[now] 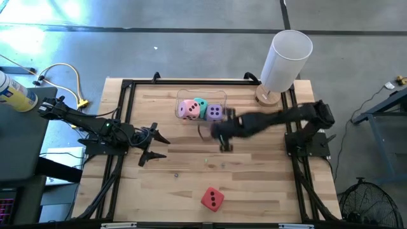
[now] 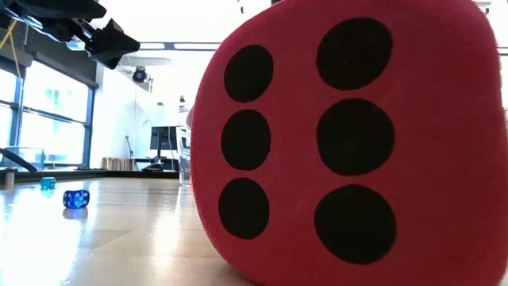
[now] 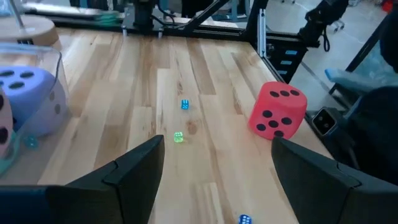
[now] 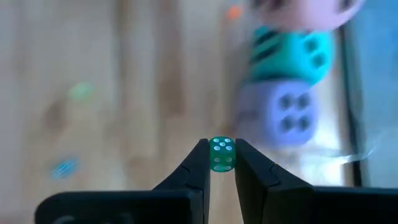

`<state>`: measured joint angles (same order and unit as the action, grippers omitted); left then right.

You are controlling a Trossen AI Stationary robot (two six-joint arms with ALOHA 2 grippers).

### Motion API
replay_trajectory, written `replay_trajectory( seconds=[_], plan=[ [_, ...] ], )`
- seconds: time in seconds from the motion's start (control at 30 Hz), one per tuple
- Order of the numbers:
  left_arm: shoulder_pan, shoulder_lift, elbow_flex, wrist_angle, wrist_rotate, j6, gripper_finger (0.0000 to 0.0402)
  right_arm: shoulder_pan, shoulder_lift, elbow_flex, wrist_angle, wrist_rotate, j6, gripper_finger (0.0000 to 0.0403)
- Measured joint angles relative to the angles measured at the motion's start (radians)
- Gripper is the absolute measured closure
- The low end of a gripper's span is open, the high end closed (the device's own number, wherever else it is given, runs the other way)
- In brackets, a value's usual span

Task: Pick & Place Dice
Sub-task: Put the green dice into the transparent bin

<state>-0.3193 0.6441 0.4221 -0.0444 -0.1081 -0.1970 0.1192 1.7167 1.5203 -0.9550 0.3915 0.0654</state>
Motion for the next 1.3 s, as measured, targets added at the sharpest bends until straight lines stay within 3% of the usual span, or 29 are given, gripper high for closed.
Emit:
replay_trajectory(
  seconds=[0.13, 0.4, 0.73, 0.97, 1.3],
  plan=[
    [-0.005, 0.000, 0.000, 0.000, 0.000, 0.063, 0.0116, -0.179, 0.002, -0.029, 0.184, -0.038, -0.121, 0.0368],
    [-0.004, 0.000, 0.000, 0.000, -0.001, 0.069, 0.0116, -0.415, 0.007, -0.098, 0.368, -0.197, -0.111, 0.0367],
    [-0.004, 0.000, 0.000, 0.000, -0.001, 0.069, 0.0116, -0.450, 0.007, -0.196, 0.562, -0.237, -0.072, 0.0308],
    [-0.004, 0.000, 0.000, 0.000, -0.001, 0.069, 0.0116, -0.454, 0.007, -0.210, 0.571, -0.234, -0.057, 0.0271],
    [-0.004, 0.000, 0.000, 0.000, -0.001, 0.066, 0.0116, -0.469, 0.007, -0.210, 0.548, -0.260, 0.059, 0.0180]
  ],
)
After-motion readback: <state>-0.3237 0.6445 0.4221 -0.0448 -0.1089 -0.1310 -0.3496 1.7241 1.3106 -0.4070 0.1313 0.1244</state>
